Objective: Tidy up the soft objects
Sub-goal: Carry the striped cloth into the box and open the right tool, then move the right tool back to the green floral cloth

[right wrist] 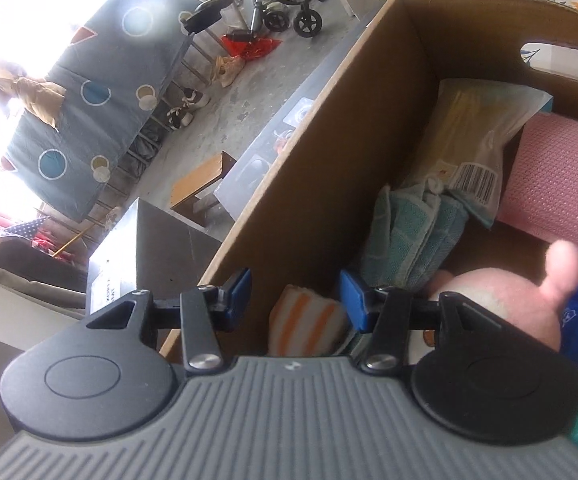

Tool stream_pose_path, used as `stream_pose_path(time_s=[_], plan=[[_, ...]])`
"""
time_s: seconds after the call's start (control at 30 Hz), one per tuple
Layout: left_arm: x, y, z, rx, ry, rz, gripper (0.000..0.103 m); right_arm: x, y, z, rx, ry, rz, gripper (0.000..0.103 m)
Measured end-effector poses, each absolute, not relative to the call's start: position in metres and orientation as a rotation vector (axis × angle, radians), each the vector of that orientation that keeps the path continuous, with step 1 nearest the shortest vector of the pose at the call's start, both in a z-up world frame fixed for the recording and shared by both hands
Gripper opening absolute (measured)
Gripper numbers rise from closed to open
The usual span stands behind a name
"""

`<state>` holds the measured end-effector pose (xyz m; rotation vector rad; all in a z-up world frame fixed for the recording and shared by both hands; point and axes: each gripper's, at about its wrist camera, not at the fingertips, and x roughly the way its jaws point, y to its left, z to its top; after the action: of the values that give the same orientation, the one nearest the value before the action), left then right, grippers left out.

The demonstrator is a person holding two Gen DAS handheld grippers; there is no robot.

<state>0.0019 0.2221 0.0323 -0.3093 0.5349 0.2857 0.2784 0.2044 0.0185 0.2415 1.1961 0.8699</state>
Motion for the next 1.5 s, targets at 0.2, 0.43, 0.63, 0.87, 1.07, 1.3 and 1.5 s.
stream_pose_path(time_s=[0.2, 0.43, 0.63, 0.87, 1.07, 1.3, 1.5], plan=[[0.005, 0.22, 0.037, -0.303, 0.522, 0.266, 0.061, 0.271, 0.186, 0.032, 0.268, 1.152, 0.875, 0.049], [0.017, 0.193, 0.043, -0.271, 0.509, 0.17, 0.073, 0.248, 0.126, 0.061, 0.325, 1.046, 0.823, 0.054], [0.037, 0.155, 0.042, -0.206, 0.537, 0.056, 0.084, 0.226, 0.043, 0.077, 0.371, 0.958, 0.702, 0.063], [0.056, 0.096, 0.03, -0.156, 0.569, -0.108, 0.086, 0.186, -0.077, 0.073, 0.466, 0.863, 0.496, 0.068], [0.061, 0.037, 0.017, -0.085, 0.608, -0.257, 0.086, 0.141, -0.156, 0.049, 0.538, 0.825, 0.325, 0.068], [0.058, -0.022, -0.005, -0.032, 0.66, -0.388, 0.086, 0.101, -0.219, 0.015, 0.57, 0.836, 0.183, 0.069], [0.055, -0.061, -0.029, 0.015, 0.694, -0.424, 0.084, 0.086, -0.255, -0.017, 0.586, 0.885, 0.117, 0.069]])
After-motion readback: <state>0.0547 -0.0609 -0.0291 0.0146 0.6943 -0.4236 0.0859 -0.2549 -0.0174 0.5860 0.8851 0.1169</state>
